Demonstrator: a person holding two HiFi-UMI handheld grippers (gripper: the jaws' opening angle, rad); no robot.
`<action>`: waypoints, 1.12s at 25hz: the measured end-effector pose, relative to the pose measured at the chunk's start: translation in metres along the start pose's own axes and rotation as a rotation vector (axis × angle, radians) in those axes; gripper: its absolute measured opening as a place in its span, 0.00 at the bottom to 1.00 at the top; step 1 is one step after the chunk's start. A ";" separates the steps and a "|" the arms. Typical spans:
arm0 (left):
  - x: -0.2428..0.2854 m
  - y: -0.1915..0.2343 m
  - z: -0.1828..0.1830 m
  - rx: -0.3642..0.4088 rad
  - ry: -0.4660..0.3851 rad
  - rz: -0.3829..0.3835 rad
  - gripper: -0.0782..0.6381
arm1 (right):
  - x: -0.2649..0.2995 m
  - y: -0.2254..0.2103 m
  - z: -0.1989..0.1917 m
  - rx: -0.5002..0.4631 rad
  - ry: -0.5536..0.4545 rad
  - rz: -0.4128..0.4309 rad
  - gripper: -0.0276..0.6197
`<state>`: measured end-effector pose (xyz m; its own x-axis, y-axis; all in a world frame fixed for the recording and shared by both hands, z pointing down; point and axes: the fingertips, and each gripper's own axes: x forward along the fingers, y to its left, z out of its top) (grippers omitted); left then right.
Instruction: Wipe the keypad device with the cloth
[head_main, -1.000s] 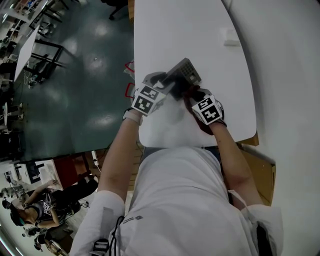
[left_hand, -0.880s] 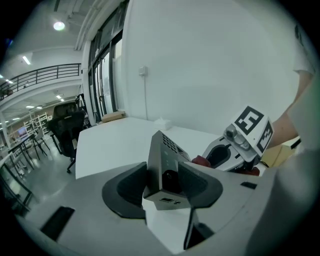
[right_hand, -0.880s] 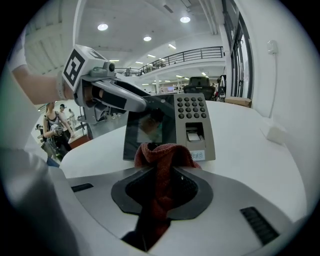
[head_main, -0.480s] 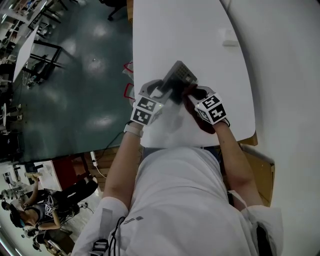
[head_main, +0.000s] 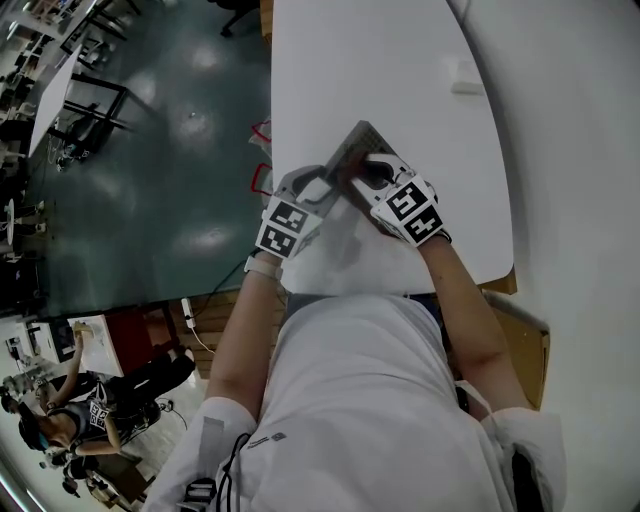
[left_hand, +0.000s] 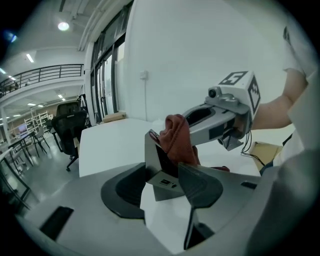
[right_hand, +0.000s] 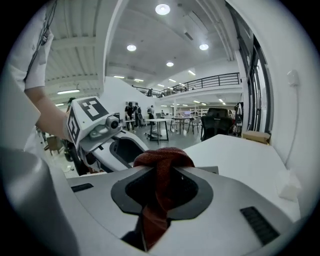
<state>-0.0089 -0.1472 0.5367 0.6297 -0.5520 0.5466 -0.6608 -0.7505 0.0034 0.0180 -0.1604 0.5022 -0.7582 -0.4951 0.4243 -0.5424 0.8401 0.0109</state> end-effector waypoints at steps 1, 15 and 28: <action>-0.001 0.000 0.000 -0.004 -0.004 0.001 0.38 | 0.003 0.002 0.003 -0.014 0.004 0.002 0.16; -0.003 -0.001 0.001 -0.009 0.006 -0.032 0.38 | 0.020 0.002 -0.010 -0.002 0.098 0.015 0.16; -0.003 -0.002 0.003 -0.027 -0.009 -0.034 0.38 | 0.007 -0.003 -0.045 0.058 0.165 -0.011 0.16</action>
<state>-0.0077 -0.1453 0.5325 0.6554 -0.5299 0.5382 -0.6498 -0.7588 0.0443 0.0313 -0.1564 0.5460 -0.6850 -0.4565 0.5678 -0.5735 0.8185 -0.0338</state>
